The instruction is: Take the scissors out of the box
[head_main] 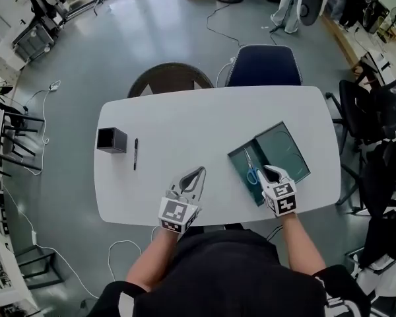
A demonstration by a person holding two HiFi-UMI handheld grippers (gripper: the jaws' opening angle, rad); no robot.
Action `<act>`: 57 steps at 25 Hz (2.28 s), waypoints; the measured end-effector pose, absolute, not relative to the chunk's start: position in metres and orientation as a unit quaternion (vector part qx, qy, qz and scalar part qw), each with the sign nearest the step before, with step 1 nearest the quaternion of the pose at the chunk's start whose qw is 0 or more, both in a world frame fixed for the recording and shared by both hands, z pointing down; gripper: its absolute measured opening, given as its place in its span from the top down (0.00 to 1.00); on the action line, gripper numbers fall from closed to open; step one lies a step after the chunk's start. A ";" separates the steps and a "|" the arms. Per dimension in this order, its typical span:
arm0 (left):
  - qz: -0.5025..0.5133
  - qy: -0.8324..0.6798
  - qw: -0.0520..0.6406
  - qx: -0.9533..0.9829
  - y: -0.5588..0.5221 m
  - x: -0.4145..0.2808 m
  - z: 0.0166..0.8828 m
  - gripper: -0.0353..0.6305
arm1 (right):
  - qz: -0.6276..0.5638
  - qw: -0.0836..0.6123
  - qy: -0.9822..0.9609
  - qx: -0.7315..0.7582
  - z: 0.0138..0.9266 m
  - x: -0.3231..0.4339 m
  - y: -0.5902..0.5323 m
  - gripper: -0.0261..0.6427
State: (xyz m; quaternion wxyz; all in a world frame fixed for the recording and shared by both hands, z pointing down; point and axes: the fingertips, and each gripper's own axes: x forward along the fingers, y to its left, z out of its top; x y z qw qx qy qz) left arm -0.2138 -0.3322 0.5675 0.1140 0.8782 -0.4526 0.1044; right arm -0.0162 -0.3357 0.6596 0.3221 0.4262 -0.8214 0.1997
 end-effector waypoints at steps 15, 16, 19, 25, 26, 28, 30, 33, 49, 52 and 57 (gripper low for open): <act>0.096 -0.474 0.127 0.866 -0.347 -0.269 0.570 0.93 | 0.264 0.489 -0.722 0.411 0.746 -0.020 -0.329 0.80; 0.095 -0.475 0.128 0.865 -0.348 -0.271 0.569 0.93 | 0.267 0.496 -0.716 0.413 0.747 -0.020 -0.329 0.79; 0.086 -0.475 0.128 0.866 -0.348 -0.275 0.565 0.93 | 0.273 0.502 -0.708 0.416 0.751 -0.019 -0.330 0.78; 0.080 -0.476 0.127 0.866 -0.348 -0.283 0.565 0.93 | 0.299 0.521 -0.694 0.398 0.763 -0.021 -0.322 0.75; 0.081 -0.480 0.128 0.864 -0.348 -0.286 0.564 0.93 | 0.296 0.521 -0.694 0.398 0.763 -0.021 -0.322 0.75; 0.082 -0.482 0.130 0.862 -0.348 -0.290 0.566 0.93 | 0.295 0.519 -0.697 0.398 0.764 -0.023 -0.323 0.75; 0.083 -0.482 0.133 0.862 -0.346 -0.291 0.569 0.93 | 0.291 0.517 -0.699 0.399 0.764 -0.023 -0.323 0.76; 0.084 -0.482 0.135 0.861 -0.344 -0.290 0.568 0.93 | 0.289 0.512 -0.704 0.398 0.765 -0.027 -0.323 0.81; 0.083 -0.475 0.131 0.866 -0.330 -0.277 0.566 0.93 | 0.234 0.472 -0.734 0.428 0.717 -0.022 -0.318 0.83; 0.083 -0.471 0.127 0.869 -0.331 -0.269 0.564 0.93 | 0.203 0.450 -0.750 0.439 0.694 -0.024 -0.323 0.83; 0.082 -0.466 0.121 0.873 -0.330 -0.260 0.559 0.93 | 0.168 0.385 -0.773 0.476 0.647 -0.029 -0.329 0.83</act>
